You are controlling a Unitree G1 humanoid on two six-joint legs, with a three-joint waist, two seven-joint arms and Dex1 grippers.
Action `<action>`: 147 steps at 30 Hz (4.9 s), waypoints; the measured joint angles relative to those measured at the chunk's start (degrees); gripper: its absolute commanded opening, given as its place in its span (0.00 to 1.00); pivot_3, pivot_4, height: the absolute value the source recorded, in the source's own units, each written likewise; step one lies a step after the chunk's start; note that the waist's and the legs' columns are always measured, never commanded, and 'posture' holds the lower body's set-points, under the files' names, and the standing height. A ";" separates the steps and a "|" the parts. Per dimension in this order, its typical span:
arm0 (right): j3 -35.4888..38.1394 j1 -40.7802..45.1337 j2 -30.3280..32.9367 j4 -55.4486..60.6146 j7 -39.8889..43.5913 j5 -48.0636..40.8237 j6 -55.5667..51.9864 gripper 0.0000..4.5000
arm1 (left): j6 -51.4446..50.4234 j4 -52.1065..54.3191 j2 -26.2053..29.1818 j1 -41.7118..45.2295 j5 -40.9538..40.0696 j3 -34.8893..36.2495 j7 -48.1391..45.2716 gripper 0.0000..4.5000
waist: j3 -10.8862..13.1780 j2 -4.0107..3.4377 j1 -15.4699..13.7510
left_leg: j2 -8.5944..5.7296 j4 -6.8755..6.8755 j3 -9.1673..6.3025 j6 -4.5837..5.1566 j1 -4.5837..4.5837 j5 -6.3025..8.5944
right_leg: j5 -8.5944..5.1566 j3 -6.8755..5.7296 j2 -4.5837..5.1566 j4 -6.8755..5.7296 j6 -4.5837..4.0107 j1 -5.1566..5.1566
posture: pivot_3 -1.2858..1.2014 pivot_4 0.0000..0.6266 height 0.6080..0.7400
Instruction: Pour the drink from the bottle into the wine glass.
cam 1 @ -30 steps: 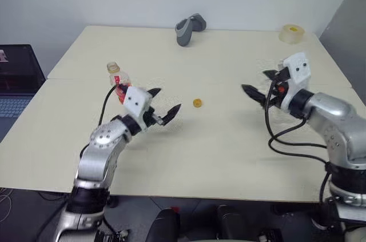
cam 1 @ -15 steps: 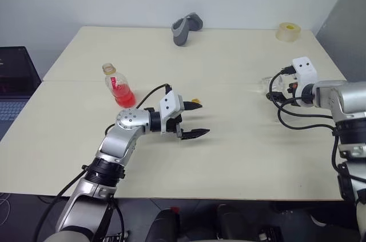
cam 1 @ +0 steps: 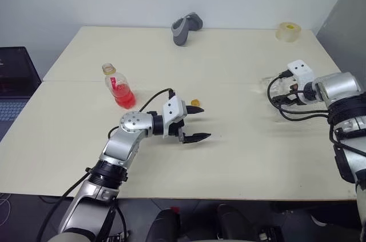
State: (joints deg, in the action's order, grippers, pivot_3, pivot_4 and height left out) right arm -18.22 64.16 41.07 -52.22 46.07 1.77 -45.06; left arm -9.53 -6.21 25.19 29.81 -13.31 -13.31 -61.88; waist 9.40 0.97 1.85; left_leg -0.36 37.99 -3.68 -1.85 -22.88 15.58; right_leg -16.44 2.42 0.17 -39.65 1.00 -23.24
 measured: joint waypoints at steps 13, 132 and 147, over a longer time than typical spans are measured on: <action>-3.62 1.87 -2.38 -7.19 4.89 9.78 11.55 0.04 | -0.04 1.15 -0.18 -0.22 0.77 0.01 0.08 1.00 | 0.01 -0.02 0.06 | 0.01 0.02 0.01 -0.01 0.03 0.00 | 0.00 0.01 0.01 -0.08 0.00 -0.01 | 0.52 0.24 1.00; 15.38 -65.63 -8.56 80.96 -3.04 -25.53 17.19 0.99 | -16.22 22.84 6.60 -13.31 -14.86 17.11 14.93 1.00 | 0.03 -0.08 -0.21 | 0.03 0.06 -0.34 -0.03 0.07 -0.01 | -0.07 -0.05 -0.03 -0.17 -0.01 0.12 | 0.52 0.24 1.00; 19.69 -60.94 -5.68 90.01 -3.80 -37.85 9.15 0.99 | -1.99 20.00 -6.58 -23.52 1.13 22.82 43.06 1.00 | -0.03 0.06 -0.50 | 0.00 0.06 -0.40 -0.03 0.08 -0.01 | -0.06 -0.11 0.00 -0.06 -0.01 0.24 | 0.52 0.24 1.00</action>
State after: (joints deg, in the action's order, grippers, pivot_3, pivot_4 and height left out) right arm 1.47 3.21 35.39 37.79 42.27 -36.08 -35.91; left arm -11.52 13.79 18.61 6.29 -12.17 9.51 -18.81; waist 9.38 1.03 1.36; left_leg -0.36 38.05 -4.08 -1.88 -22.80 15.57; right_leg -16.50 2.31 0.17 -39.70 0.98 -23.01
